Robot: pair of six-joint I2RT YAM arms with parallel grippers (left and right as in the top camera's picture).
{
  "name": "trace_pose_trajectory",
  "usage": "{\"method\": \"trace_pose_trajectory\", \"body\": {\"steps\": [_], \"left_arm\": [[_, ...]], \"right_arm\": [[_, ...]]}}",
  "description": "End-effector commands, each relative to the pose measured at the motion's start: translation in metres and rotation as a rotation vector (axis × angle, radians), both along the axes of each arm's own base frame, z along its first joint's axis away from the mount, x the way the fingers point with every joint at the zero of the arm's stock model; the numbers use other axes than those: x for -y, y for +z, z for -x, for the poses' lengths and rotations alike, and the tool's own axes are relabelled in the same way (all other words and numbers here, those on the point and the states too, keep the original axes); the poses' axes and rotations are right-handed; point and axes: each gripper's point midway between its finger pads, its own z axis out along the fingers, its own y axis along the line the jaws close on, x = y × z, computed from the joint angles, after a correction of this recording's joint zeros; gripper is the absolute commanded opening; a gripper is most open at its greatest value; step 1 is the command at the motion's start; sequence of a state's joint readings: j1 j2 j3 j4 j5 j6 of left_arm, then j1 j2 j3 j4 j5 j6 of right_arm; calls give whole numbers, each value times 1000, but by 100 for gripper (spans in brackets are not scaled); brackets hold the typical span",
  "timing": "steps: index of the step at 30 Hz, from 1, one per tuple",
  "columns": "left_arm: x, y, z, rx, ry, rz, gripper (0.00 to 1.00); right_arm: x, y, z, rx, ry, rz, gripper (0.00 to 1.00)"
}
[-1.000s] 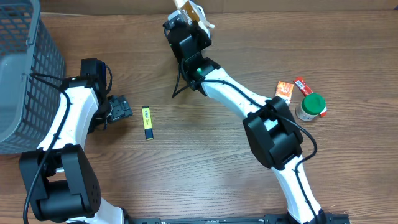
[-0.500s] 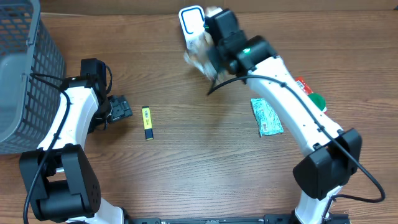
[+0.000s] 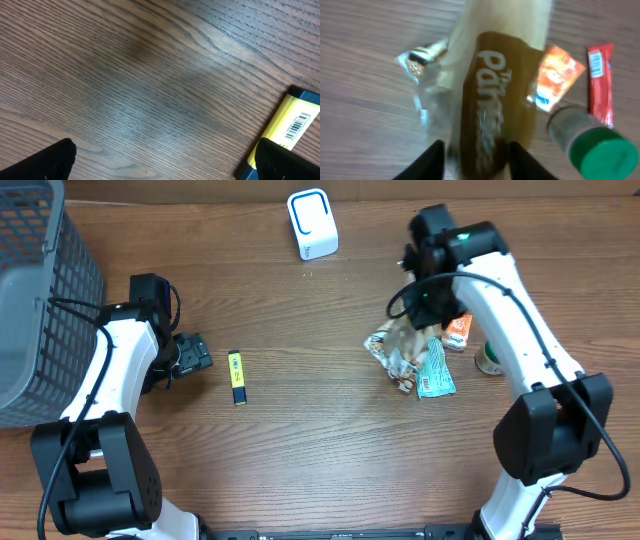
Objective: Scan the item barcode
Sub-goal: 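Carry the PanTree bag right and lower it onto the packets, then open the right gripper and move it left to the yellow highlighter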
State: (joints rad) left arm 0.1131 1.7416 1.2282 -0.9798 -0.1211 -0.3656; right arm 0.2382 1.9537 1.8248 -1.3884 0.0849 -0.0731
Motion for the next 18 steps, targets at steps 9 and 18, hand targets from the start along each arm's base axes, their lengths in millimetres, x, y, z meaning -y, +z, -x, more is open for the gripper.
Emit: {"method": "trace_pose_trajectory", "body": {"steps": [9,18], "left_arm": [[-1,-2,2,-11,-13,-9,100],[-1,-2,2,-11,-13,-9,100]], "right_arm": [[-10,3,-16,42,-202,-172,69],[-102,3,-7,1,-175,-425,57]]}}
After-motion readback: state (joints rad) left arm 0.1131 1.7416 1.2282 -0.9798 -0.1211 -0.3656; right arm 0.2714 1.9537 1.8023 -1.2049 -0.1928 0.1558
